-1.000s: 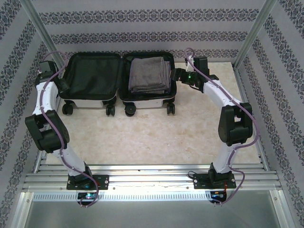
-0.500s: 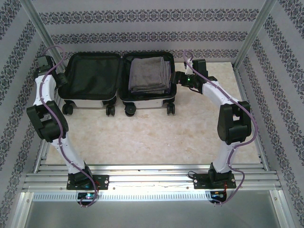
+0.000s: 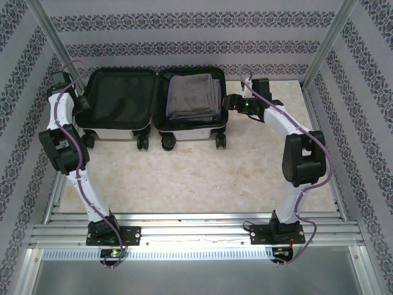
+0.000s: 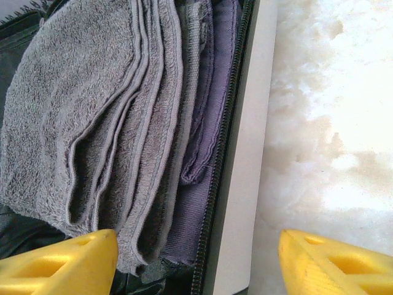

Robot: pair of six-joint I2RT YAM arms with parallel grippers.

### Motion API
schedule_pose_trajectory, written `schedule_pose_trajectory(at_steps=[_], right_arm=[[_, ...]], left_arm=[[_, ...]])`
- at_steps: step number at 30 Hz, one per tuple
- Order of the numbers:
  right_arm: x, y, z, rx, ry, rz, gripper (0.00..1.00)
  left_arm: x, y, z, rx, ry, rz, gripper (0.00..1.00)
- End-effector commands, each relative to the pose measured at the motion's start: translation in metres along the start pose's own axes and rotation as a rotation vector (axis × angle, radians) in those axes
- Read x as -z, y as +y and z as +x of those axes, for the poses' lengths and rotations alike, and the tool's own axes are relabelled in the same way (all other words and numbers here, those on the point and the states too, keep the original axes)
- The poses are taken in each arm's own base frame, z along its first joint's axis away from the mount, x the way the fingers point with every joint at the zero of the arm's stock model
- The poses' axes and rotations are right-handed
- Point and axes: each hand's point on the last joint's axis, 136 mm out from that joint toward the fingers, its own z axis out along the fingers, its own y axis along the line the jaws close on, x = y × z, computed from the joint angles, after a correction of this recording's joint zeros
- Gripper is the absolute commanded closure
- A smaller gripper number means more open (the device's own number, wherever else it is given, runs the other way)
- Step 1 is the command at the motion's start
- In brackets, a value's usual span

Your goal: Pack the luggage

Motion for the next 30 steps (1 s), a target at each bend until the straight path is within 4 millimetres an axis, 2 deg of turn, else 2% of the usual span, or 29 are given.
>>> schedule_pose_trajectory(at_steps=[1, 16, 17, 20, 22, 30], right_arm=[[0.0, -0.004, 0.006, 0.012, 0.015, 0.007, 0.31], [-0.004, -0.008, 0.01, 0.013, 0.034, 0.018, 0.31], [-0.004, -0.008, 0.01, 0.013, 0.034, 0.017, 0.31], [-0.004, -0.008, 0.011, 0.015, 0.037, 0.018, 0.31], [-0.004, -0.007, 0.011, 0.015, 0.037, 0.017, 0.31], [-0.006, -0.009, 0.014, 0.013, 0.044, 0.018, 0.31]], left_arm=[[-0.005, 0.003, 0.013, -0.02, 0.066, -0.004, 0.51], [-0.014, 0.001, 0.019, -0.025, 0.084, 0.004, 0.67], [-0.015, 0.002, 0.019, -0.024, 0.083, -0.002, 0.67], [-0.016, 0.007, 0.019, -0.026, 0.084, -0.031, 0.52], [-0.014, 0.009, 0.017, -0.027, 0.079, -0.04, 0.49], [-0.014, 0.011, 0.015, -0.022, 0.073, -0.052, 0.45]])
